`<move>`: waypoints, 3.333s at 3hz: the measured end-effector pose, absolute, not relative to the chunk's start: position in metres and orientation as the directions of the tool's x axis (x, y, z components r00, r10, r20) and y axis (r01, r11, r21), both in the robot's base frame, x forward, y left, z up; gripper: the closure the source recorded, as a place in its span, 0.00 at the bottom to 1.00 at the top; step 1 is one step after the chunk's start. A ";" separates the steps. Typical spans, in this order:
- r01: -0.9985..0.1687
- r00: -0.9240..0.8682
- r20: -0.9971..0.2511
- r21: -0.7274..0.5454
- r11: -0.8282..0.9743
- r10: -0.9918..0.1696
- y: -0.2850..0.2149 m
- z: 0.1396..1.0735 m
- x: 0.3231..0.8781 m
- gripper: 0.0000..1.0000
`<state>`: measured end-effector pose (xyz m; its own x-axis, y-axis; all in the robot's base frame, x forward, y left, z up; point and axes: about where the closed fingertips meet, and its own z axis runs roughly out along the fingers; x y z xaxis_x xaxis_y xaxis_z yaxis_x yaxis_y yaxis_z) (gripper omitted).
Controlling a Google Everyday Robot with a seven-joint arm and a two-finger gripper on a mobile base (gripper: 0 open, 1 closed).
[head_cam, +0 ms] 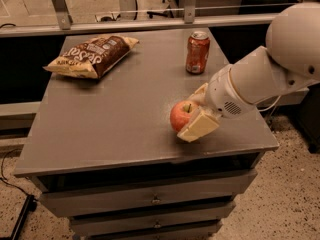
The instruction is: Move apple near brown chip bag
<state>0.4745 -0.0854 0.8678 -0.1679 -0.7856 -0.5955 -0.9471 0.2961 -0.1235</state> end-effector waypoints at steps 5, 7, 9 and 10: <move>-0.921 -0.039 -0.660 -0.268 0.284 -0.750 0.063 0.858 0.662 1.00; -0.930 -0.040 -0.695 -0.237 0.282 -0.718 0.091 0.851 0.698 0.61; -0.940 -0.001 -0.742 -0.229 0.254 -0.670 0.116 0.864 0.704 0.13; -0.950 0.001 -0.747 -0.209 0.234 -0.664 0.125 0.858 0.701 0.00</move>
Offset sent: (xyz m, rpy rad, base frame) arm 0.1059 0.1305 0.0090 0.1091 -0.1523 0.0951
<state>0.7011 0.1246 0.8577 0.0010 -0.6645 -0.7473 -0.9495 0.2337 -0.2091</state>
